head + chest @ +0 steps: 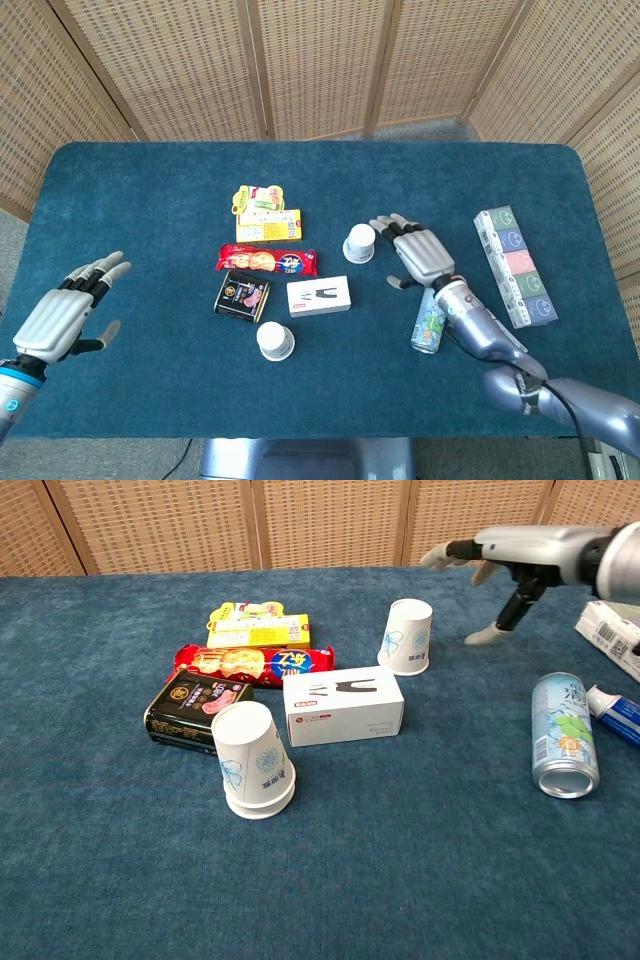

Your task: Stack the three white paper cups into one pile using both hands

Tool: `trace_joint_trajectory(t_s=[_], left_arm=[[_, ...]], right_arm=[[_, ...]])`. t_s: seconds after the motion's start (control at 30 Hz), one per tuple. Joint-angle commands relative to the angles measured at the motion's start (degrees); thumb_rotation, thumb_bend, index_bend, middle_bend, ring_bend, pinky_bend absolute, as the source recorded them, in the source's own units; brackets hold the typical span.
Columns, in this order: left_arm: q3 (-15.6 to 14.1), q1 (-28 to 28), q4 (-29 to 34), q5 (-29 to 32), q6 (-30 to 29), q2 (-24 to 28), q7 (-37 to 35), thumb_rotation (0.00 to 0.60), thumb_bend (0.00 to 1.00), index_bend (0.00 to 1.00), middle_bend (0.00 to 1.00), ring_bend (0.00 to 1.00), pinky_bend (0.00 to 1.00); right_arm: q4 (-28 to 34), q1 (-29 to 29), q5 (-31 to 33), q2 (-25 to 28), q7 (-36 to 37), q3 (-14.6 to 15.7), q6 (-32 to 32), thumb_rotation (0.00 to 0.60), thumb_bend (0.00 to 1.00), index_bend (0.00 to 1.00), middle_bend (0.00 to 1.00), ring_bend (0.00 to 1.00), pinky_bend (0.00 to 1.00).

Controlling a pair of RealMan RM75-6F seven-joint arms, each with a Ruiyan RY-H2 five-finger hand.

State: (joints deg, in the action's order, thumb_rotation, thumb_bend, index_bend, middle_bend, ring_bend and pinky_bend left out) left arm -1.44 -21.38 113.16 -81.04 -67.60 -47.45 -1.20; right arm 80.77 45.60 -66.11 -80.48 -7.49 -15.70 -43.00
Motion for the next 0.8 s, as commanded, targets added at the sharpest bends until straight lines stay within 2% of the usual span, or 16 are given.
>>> trace_joint_trajectory(t_s=[0.03, 0.6, 0.8], left_arm=[[-0.1, 0.4, 0.0, -0.2, -0.1, 0.1, 0.1, 0.6, 0.48, 0.03, 0.0, 0.0, 0.11], [0.4, 1.9, -0.7, 0.2, 0.6, 0.4, -0.6, 0.6, 0.48, 0.03, 0.0, 0.0, 0.11], [0.4, 2.9, -1.3, 0.3, 0.0, 0.6, -1.4, 0.6, 0.48, 0.02, 0.0, 0.0, 0.11]], right_arm=[[-2.3, 2.0, 1.8, -1.7, -1.2, -0.4, 1.5, 0.6, 0.28, 0.0, 0.0, 0.0, 0.19], [-16.5, 13.2, 10.1, -10.0, -4.3, 0.1, 12.3, 0.6, 0.28, 0.0, 0.0, 0.0, 0.21], [-20.8, 16.1, 12.3, -11.7, -4.3, 0.7, 15.6, 0.6, 0.29, 0.0, 0.02, 0.0, 0.35]])
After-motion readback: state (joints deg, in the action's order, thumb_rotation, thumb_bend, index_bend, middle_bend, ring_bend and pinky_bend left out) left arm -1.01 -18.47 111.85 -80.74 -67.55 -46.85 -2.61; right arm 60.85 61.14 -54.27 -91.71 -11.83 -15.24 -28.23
